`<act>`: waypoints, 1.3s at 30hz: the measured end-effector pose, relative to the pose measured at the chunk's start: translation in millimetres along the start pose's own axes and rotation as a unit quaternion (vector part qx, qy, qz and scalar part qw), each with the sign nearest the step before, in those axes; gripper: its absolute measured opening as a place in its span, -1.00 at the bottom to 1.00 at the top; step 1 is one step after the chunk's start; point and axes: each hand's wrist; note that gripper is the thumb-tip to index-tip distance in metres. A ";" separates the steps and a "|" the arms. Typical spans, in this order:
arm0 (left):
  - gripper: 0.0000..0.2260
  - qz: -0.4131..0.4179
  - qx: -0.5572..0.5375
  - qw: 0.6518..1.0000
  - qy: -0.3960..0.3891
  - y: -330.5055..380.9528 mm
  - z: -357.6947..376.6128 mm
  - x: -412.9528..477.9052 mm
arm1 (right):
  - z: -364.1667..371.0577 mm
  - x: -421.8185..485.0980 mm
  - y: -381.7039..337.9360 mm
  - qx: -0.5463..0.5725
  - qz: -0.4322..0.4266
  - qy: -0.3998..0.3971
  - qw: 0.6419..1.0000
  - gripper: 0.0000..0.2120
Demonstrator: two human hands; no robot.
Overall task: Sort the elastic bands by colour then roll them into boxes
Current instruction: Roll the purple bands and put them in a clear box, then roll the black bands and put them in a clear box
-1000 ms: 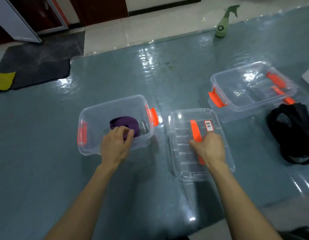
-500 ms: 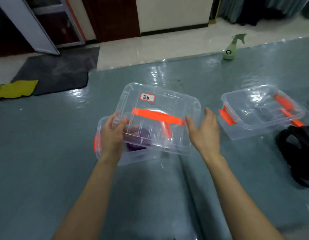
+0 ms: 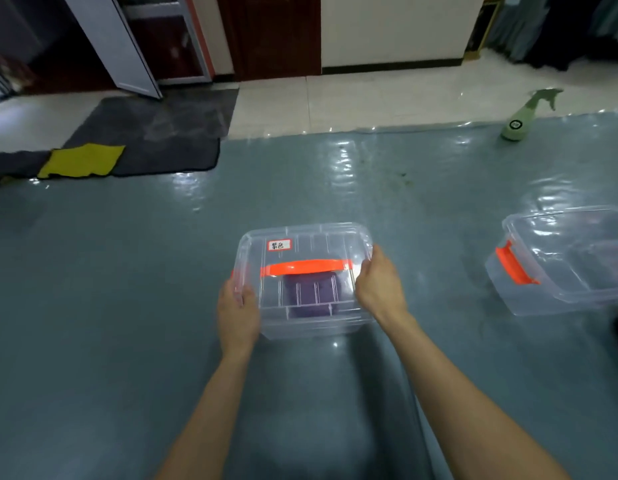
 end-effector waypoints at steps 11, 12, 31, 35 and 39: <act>-0.56 -0.156 -0.156 0.975 0.017 -11.3 14.7 -11.2 | 10.0 -17.8 30.3 0.224 0.178 0.097 0.953 -0.42; -0.58 -0.144 -0.157 0.976 0.039 -9.1 14.3 -13.8 | 11.1 -20.0 29.0 0.228 0.162 0.116 0.953 -0.50; -0.79 0.032 0.044 0.988 0.143 15.4 1.1 -30.2 | -3.0 -33.2 6.7 -0.109 -0.080 0.084 0.987 -0.60; -0.73 0.105 0.187 0.975 0.062 16.1 -22.6 -24.6 | -35.6 -38.8 -1.6 -0.219 -0.111 -0.059 0.967 -0.52; -0.54 0.188 0.294 0.933 0.091 41.4 -31.8 -40.6 | -83.3 -61.0 22.0 -0.240 -0.151 -0.053 0.958 -0.67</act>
Point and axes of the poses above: each hand's wrist, its own x-axis towards the middle knuckle, its own z-axis out of the palm, y = z × x, and after that the axes turned 14 degrees about x, right-handed
